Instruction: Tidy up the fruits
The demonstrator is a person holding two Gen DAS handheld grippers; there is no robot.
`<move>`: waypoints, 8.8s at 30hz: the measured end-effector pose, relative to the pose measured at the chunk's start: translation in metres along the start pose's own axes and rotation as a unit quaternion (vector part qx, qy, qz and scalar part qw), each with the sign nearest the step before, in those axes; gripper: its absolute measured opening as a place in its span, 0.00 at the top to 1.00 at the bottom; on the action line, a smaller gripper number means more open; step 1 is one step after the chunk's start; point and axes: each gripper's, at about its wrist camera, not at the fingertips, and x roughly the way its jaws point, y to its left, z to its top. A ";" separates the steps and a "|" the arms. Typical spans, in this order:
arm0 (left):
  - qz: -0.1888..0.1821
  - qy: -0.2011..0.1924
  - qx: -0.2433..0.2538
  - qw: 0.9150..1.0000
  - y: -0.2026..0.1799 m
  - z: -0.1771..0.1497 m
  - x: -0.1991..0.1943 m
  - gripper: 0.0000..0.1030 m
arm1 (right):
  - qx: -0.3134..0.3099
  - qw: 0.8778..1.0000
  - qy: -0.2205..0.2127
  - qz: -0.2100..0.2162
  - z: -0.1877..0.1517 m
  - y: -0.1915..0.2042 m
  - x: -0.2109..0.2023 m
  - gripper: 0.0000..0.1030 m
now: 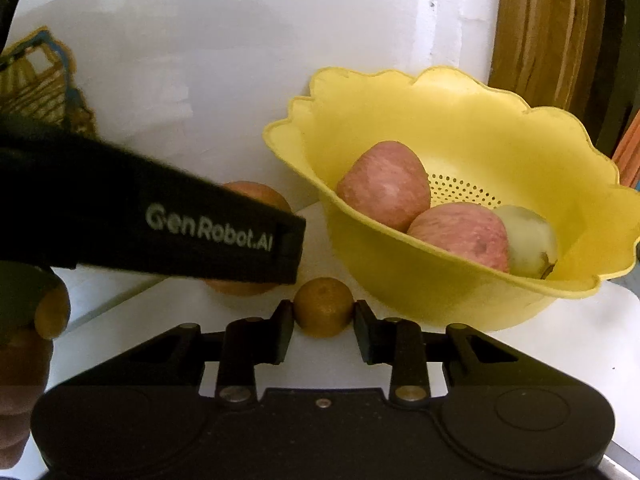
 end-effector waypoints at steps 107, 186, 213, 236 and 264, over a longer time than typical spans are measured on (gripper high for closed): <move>-0.080 0.010 0.107 0.991 -0.087 -0.085 -0.076 0.26 | 0.029 0.996 -0.027 -0.080 -0.084 -0.040 -0.172 0.67; -0.056 0.032 0.138 0.988 -0.164 -0.126 -0.060 0.09 | 0.157 0.974 -0.026 -0.161 -0.165 -0.109 -0.214 0.39; -0.036 -0.036 0.101 0.994 -0.135 -0.132 -0.129 0.01 | 0.177 0.965 -0.079 -0.178 -0.163 -0.075 -0.280 0.13; 0.031 -0.079 0.056 0.995 -0.097 -0.157 -0.219 0.00 | 0.165 0.968 -0.100 -0.162 -0.171 -0.026 -0.337 0.01; -0.066 -0.031 0.189 0.979 -0.036 -0.194 -0.331 0.01 | 0.286 0.925 -0.085 -0.234 -0.197 0.110 -0.447 0.01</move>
